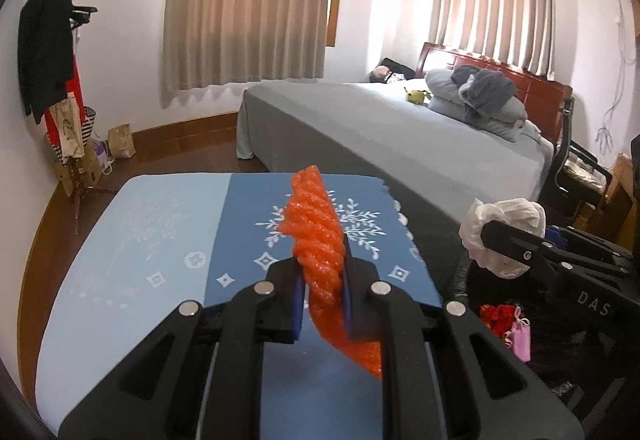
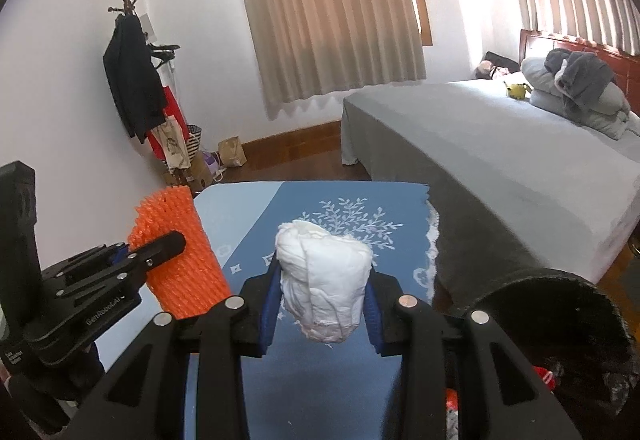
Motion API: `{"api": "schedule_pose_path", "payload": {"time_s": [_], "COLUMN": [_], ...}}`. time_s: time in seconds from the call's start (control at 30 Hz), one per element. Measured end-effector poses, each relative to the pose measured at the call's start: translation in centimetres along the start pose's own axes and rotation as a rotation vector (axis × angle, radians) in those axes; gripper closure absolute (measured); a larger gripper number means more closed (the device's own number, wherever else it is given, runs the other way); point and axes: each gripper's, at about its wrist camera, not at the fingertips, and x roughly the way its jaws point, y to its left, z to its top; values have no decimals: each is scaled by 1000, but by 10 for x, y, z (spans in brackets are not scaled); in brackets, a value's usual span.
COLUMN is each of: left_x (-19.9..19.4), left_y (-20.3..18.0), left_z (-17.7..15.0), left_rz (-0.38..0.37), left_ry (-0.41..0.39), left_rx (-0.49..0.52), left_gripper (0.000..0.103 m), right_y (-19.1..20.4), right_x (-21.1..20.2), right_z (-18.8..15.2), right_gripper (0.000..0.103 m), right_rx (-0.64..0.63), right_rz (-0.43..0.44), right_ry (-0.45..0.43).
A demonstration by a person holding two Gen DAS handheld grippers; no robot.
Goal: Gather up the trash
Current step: 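Carry the orange pad and white bag over the bin with both tools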
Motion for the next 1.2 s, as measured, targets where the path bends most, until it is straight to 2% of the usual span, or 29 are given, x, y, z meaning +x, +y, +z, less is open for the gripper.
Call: {"api": "schedule_pose_path", "payload": {"time_s": [0.63,1.2], "left_x": [-34,-26], "left_y": [-75,-161], "left_z": [-10,-21], "left_rz": [-129,-280], "left_ry": [-44,-58], "left_rx": [71,175], "left_gripper": [89,89], "right_y": [-36,-95], "right_x": [-76,-124], "right_z": [-19,-43], "right_gripper": [67,67], "right_rx": [43,118], "right_rz": [-87,-228], "right_ry": [-59,-76]}}
